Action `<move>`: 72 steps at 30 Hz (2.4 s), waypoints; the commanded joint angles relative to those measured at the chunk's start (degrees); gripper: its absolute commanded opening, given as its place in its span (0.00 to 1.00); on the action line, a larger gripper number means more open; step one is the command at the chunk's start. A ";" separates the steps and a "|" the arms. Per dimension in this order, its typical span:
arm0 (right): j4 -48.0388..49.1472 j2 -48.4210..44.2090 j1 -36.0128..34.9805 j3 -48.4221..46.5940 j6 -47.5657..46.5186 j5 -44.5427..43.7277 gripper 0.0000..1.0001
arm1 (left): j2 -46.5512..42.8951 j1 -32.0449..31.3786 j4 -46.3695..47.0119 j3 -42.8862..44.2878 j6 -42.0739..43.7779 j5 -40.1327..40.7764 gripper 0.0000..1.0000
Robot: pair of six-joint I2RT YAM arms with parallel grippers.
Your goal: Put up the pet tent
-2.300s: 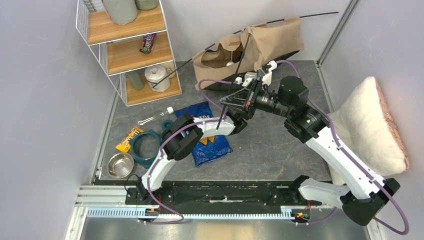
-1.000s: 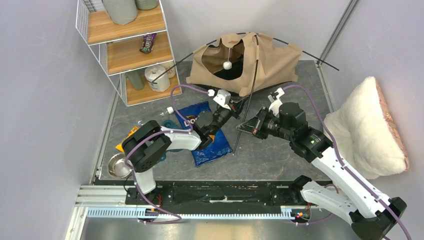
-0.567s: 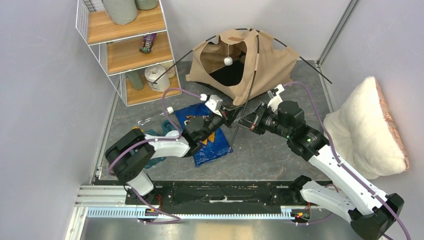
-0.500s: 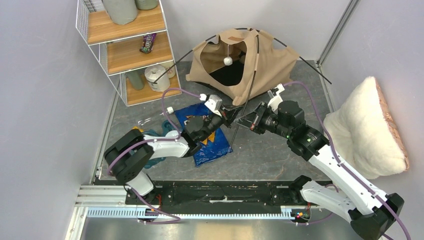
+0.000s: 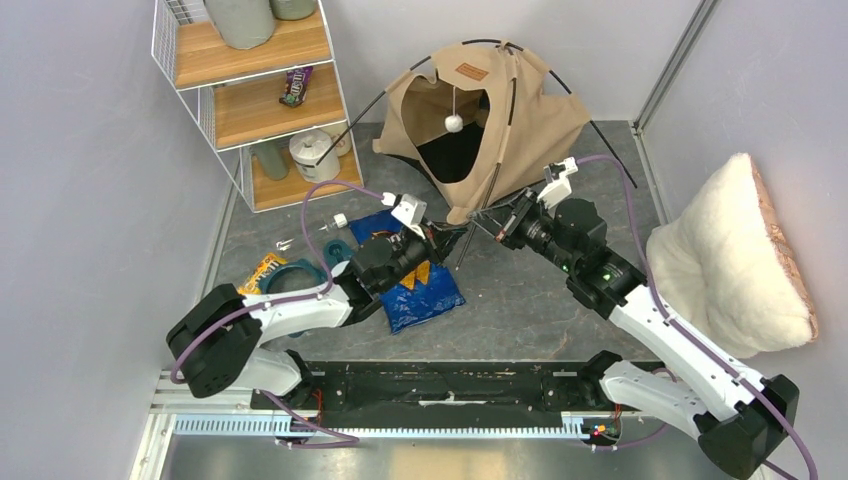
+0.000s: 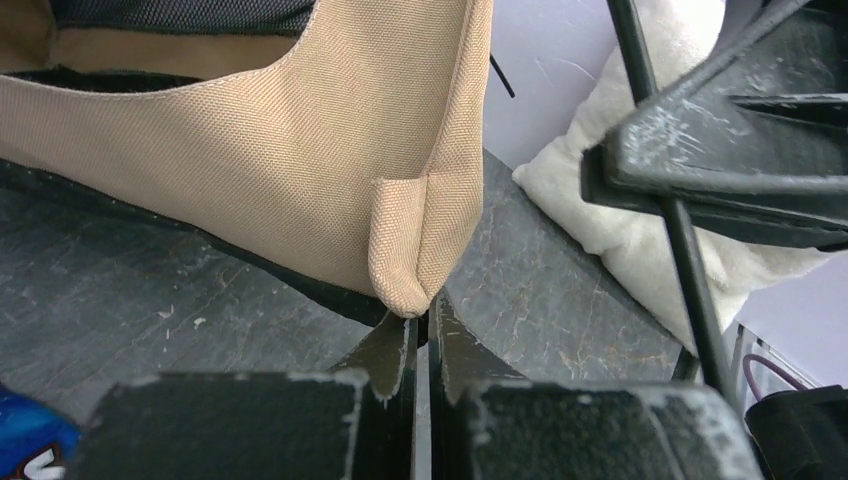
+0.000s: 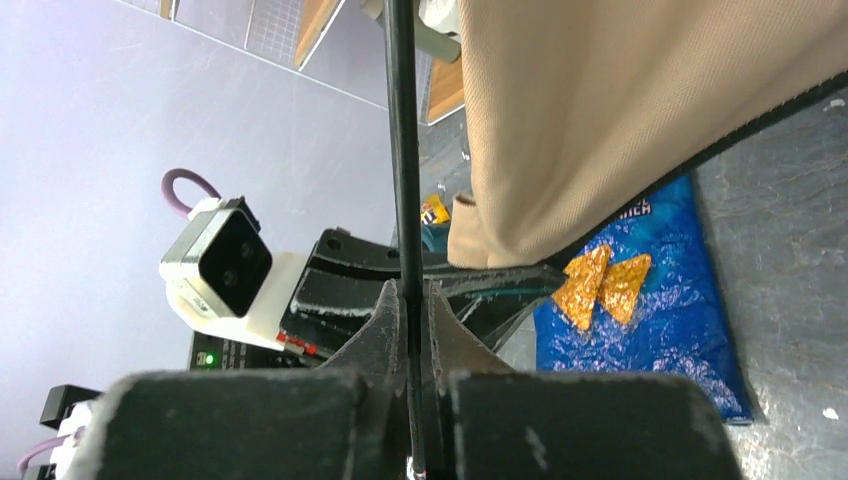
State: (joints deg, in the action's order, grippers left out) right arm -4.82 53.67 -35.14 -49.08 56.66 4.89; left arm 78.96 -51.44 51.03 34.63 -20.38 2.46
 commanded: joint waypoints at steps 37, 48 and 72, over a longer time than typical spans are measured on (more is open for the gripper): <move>7.15 6.94 -5.91 6.08 -8.44 -8.33 0.33 | -0.60 -1.03 -10.69 -1.22 -27.87 5.71 0.02; 6.79 1.75 -6.79 10.52 -10.49 -5.06 0.43 | 1.06 -1.03 -10.59 -1.15 -27.87 6.87 0.02; 6.75 0.70 -7.22 5.12 -17.48 -20.27 0.00 | 1.27 -1.03 -8.17 -4.14 -15.25 1.78 0.02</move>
State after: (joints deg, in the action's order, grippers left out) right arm 1.06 57.08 -43.35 -39.97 44.71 -2.98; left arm 80.36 -52.27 39.70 33.43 -42.78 6.66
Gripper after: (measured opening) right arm 0.033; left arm 0.044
